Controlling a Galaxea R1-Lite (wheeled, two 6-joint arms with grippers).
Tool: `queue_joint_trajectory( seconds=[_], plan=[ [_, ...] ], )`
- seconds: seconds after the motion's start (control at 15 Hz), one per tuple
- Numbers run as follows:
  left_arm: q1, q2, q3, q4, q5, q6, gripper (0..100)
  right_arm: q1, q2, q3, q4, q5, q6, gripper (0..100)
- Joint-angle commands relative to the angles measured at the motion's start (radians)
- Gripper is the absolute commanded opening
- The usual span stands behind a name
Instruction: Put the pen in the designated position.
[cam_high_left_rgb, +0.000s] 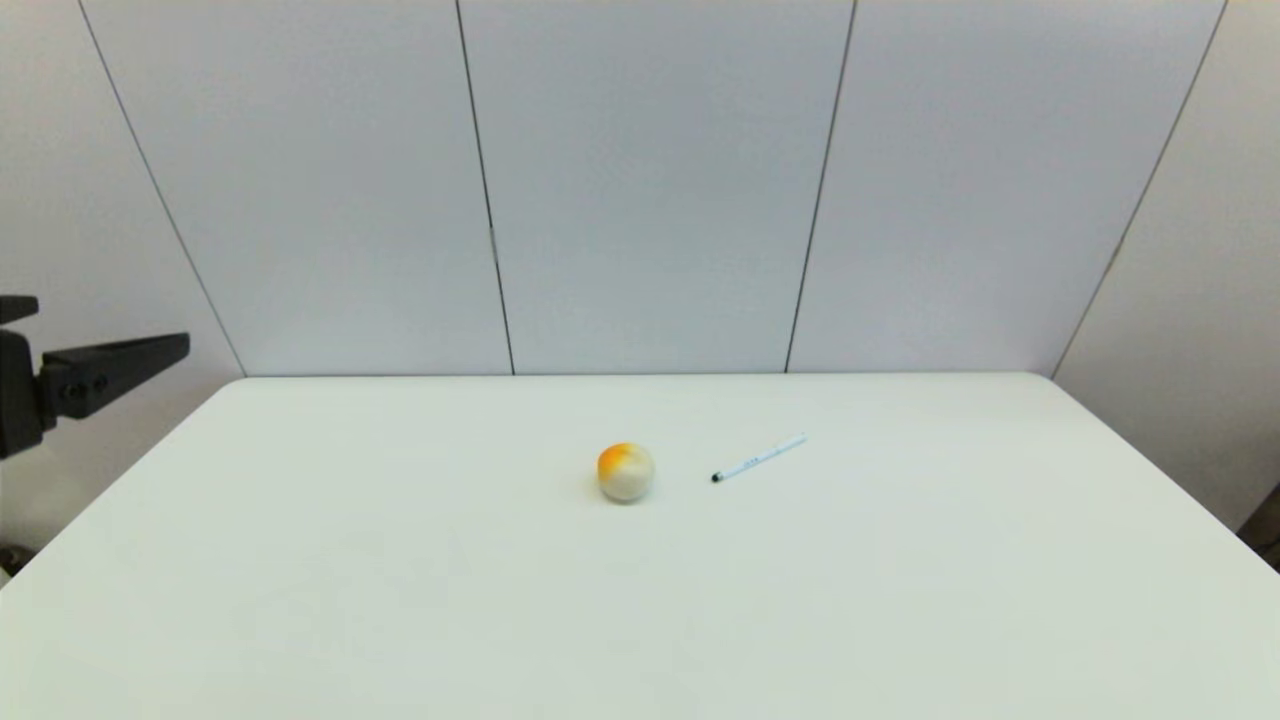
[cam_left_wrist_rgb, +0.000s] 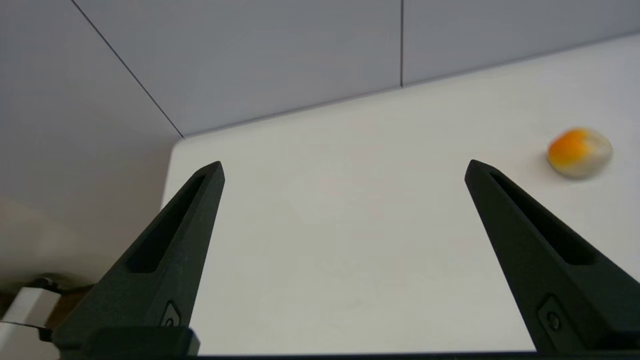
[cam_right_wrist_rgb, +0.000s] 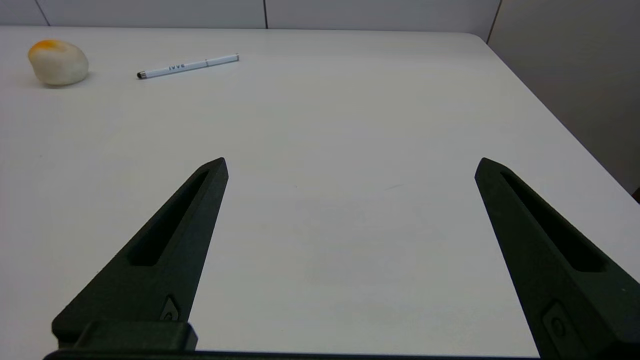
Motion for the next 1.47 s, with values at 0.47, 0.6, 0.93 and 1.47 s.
queue_joint_trajectory(
  seconds=[0.47,0.6,0.93,1.47],
  plan=[
    [0.032,-0.392,0.408,-0.089,0.047,-0.099,100,0.0,0.002,0.001,0.0,0.0,-0.001,100],
    [0.032,-0.464,0.478,-0.089,0.048,-0.101,100,0.0,0.002,0.001,0.0,0.001,-0.001,100],
    [0.03,-0.659,0.65,-0.09,0.08,-0.099,100,0.0,0.002,0.0,0.0,0.001,-0.001,100],
    [0.03,-0.872,0.822,-0.092,0.128,-0.117,100,0.0,0.002,0.0,0.0,0.001,-0.001,100]
  ],
)
